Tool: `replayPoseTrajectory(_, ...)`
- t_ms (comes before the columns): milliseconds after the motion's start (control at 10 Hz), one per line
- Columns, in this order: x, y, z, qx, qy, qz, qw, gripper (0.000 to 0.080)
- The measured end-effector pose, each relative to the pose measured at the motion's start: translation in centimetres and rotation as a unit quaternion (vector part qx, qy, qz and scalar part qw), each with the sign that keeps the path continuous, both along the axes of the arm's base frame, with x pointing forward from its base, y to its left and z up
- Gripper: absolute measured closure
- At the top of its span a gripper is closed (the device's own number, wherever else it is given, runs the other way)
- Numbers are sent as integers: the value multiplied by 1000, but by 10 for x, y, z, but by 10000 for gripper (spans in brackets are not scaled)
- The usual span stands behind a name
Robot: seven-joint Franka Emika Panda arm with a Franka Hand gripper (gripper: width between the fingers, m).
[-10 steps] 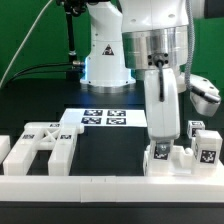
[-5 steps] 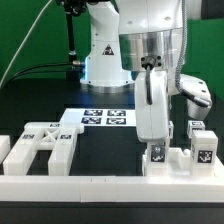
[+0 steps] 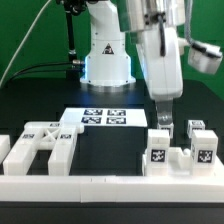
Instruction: Assemble chair
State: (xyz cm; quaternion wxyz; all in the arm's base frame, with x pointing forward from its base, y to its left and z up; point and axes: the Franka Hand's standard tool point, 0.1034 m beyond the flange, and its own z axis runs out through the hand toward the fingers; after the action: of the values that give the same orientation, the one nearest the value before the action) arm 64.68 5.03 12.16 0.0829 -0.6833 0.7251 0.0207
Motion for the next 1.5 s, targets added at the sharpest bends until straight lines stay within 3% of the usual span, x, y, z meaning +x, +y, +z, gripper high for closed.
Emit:
replayPoseTrajectory(500, -1, 1, -4, -2, 1, 14, 1000, 151)
replayPoseTrajectory(800, -10, 10, -2, -12, -11, 136, 991, 151)
replayPoseTrajectory(1000, -23, 6, -7, -37, -47, 294, 954, 151)
replayPoseTrajectory(1400, -24, 3, -8, -56, -69, 398, 913, 151)
replayPoseTrajectory(1500, -23, 2, -10, -73, -83, 436, 893, 151)
